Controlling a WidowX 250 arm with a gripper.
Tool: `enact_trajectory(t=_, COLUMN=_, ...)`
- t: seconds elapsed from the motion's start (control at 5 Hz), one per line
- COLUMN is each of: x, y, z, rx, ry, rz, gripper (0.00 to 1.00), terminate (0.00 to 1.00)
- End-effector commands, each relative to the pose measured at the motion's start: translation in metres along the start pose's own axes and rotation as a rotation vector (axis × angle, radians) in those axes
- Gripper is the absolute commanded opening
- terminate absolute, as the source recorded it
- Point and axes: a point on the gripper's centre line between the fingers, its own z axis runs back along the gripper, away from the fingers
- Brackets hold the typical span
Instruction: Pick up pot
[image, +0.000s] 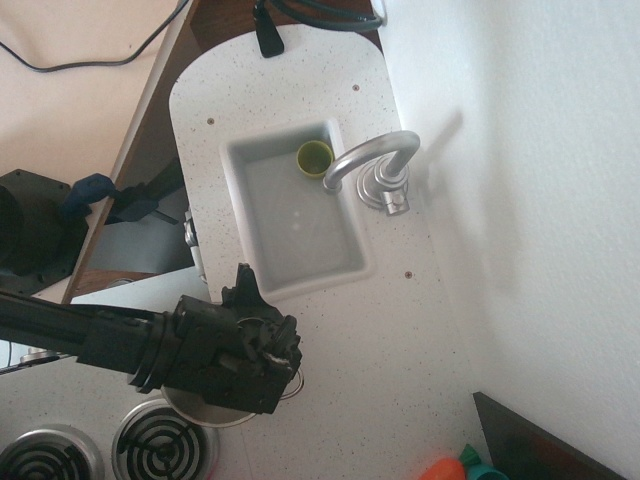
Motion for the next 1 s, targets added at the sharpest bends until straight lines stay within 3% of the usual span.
enact_trajectory(t=0.0, x=-0.001, y=0.000, z=0.024, rx=-0.032, ry=-0.095, rz=-0.019, gripper=1.00, terminate=0.00)
enact_trajectory(t=0.4, x=-0.006, y=0.004, z=0.041, rx=-0.074, ry=-0.177, rz=-0.044, gripper=1.00, terminate=0.00)
enact_trajectory(t=0.6, x=-0.013, y=0.019, z=0.085, rx=-0.134, ry=-0.331, rz=-0.060, gripper=1.00, terminate=0.00)
enact_trajectory(t=0.8, x=-0.017, y=0.041, z=0.131, rx=-0.249, ry=-0.522, rz=-0.075, gripper=1.00, terminate=0.00)
